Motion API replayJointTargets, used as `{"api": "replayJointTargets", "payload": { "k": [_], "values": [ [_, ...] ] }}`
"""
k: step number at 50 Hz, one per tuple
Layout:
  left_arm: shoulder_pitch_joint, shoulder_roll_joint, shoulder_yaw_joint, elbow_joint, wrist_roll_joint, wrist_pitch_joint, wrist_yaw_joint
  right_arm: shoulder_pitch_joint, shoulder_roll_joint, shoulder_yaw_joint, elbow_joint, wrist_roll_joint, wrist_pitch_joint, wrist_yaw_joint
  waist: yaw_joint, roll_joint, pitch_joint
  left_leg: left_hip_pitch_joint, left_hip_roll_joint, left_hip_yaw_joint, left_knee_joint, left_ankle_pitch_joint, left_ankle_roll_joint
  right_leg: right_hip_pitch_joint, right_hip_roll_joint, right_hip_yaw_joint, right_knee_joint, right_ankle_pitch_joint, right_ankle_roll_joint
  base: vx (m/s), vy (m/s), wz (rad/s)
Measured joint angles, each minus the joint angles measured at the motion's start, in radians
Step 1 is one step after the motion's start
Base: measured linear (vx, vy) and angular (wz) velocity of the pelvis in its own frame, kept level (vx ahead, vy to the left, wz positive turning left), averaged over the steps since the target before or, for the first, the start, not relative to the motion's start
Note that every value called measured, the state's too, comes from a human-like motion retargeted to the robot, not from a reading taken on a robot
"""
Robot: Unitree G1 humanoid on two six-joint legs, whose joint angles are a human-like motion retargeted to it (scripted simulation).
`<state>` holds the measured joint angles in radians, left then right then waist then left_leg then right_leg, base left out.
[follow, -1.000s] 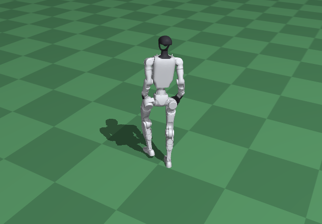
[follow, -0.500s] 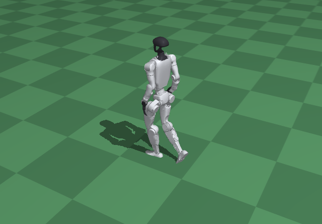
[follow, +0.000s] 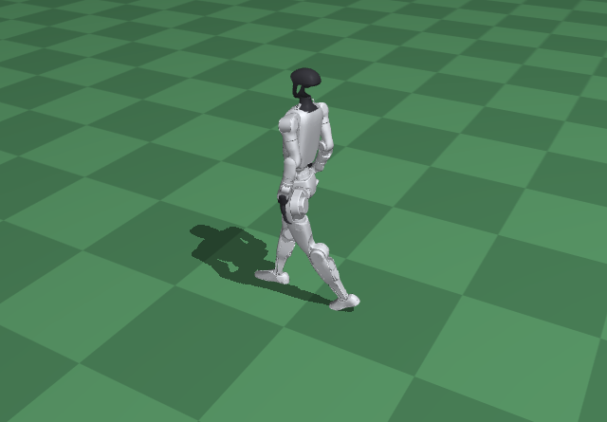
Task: Walk run
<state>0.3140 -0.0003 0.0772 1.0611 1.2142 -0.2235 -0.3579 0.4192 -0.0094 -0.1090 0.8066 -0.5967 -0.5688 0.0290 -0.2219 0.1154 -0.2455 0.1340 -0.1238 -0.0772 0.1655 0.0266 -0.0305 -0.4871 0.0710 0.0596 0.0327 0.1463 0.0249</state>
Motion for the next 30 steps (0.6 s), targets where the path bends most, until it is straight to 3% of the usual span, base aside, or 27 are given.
{"api": "replayJointTargets", "payload": {
  "k": [3,5,8,10,12,14,20,22,26,28,30],
  "values": [
    [0.0,-0.019,-0.014,-0.004,-0.028,0.016,-0.027,-0.017,-0.013,-0.032,0.002,0.079,0.018,0.073,0.007,0.02,-0.012,-0.056,0.016,0.018,0.164,0.331,-0.212,0.01,-0.023,0.0,0.086,-0.047,-0.05,0.98,-0.05,0.48],
    [-0.012,-0.015,-0.048,-0.038,-0.056,-0.014,-0.043,-0.035,-0.052,-0.05,-0.011,0.024,0.061,0.074,0.001,0.001,-0.011,-0.161,-0.006,0.124,0.358,0.469,-0.231,0.034,-0.093,-0.031,0.139,-0.115,-0.08,1.02,0.03,0.59],
    [-0.005,0.028,-0.076,-0.115,-0.041,-0.097,-0.018,-0.027,-0.075,-0.029,-0.012,-0.089,0.091,0.053,0.021,-0.046,-0.002,-0.303,-0.012,0.085,0.62,0.452,-0.231,0.136,-0.062,-0.04,0.123,-0.174,-0.153,1.02,-0.54,0.06],
    [0.002,0.053,-0.08,-0.162,-0.003,-0.113,0.046,-0.025,-0.069,-0.024,0.017,-0.128,0.11,0.078,0.04,-0.073,-0.001,-0.419,0.026,0.122,0.709,0.317,-0.158,0.197,-0.046,-0.047,0.096,-0.198,-0.181,0.94,-0.52,0.01],
    [0.002,0.057,-0.072,-0.195,0.028,-0.089,0.127,-0.03,-0.06,-0.021,0.045,-0.126,0.141,0.118,0.071,-0.108,0.009,-0.527,0.104,0.246,0.734,0.194,-0.048,0.248,-0.048,-0.029,0.069,-0.212,-0.194,0.75,-0.32,-0.35],
    [0.006,0.056,-0.072,-0.217,0.026,-0.084,0.188,-0.032,-0.057,-0.017,0.061,-0.132,0.165,0.145,0.113,-0.136,0.024,-0.62,0.119,0.297,0.676,0.108,0.026,0.295,-0.029,-0.001,0.049,-0.228,-0.217,0.81,-0.26,-0.68],
    [0.014,0.041,-0.073,-0.258,-0.022,-0.098,0.307,-0.025,-0.068,0.005,0.079,-0.218,0.188,0.169,0.218,-0.134,0.069,-0.776,0.17,0.335,0.184,0.057,0.143,0.456,0.059,0.053,0.01,-0.302,-0.26,0.97,-0.2,-0.6],
    [0.013,0.034,-0.062,-0.264,0.0,-0.091,0.316,-0.023,-0.062,-0.002,0.093,-0.233,0.201,0.186,0.246,-0.141,0.074,-0.804,0.164,0.351,0.015,0.015,0.166,0.508,0.065,0.068,0.009,-0.321,-0.264,1.0,-0.12,-0.54],
    [-0.007,0.009,-0.027,-0.224,-0.021,-0.064,0.23,-0.022,-0.034,-0.02,0.151,-0.209,0.253,0.242,0.275,-0.178,0.067,-0.808,0.119,0.265,-0.123,-0.054,0.141,0.589,0.056,0.078,0.046,-0.285,-0.234,1.15,-0.07,-0.38],
    [-0.023,0.006,-0.008,-0.215,-0.066,-0.059,0.169,-0.023,-0.025,-0.023,0.181,-0.184,0.277,0.269,0.284,-0.189,0.052,-0.786,0.133,0.303,-0.06,-0.067,0.136,0.615,0.047,0.059,0.086,-0.192,-0.182,1.24,-0.01,-0.5],
    [-0.027,0.008,0.004,-0.223,-0.094,-0.052,0.148,-0.018,-0.02,-0.027,0.2,-0.148,0.28,0.276,0.312,-0.193,0.033,-0.756,0.154,0.367,-0.013,0.017,0.143,0.631,0.026,0.019,0.151,-0.009,-0.125,1.38,0.06,-0.76]
  ]
}}
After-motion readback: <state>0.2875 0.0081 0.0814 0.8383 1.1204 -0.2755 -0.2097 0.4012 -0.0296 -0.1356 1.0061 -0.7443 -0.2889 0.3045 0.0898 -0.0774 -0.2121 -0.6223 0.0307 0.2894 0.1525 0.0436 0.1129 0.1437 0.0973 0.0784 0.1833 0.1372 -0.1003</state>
